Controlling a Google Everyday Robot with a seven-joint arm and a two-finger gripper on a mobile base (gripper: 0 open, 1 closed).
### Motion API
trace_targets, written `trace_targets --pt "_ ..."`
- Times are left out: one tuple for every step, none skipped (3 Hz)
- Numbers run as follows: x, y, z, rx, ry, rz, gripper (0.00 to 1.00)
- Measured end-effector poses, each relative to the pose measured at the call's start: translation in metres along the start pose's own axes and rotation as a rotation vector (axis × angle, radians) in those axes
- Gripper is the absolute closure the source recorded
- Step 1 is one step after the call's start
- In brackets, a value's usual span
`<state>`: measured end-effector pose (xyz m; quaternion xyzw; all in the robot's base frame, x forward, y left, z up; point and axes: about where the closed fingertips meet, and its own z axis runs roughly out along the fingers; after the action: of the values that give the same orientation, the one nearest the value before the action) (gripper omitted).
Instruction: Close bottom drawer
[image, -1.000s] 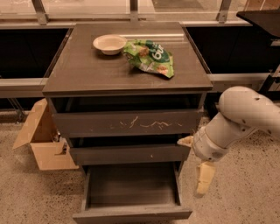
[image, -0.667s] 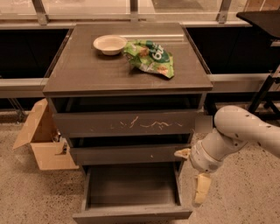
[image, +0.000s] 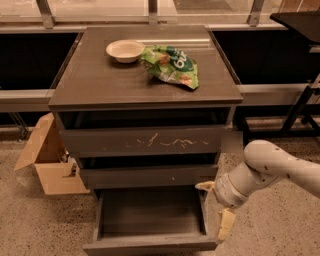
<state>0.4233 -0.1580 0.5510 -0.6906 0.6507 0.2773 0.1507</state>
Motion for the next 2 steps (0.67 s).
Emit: trace_targets --pt "0.002 -0.001 0.007 -0.009 -0.003 -0.001 0.00" --pt "0.009 -0.005 0.029 -0.039 -0.011 -0.007 0.00"
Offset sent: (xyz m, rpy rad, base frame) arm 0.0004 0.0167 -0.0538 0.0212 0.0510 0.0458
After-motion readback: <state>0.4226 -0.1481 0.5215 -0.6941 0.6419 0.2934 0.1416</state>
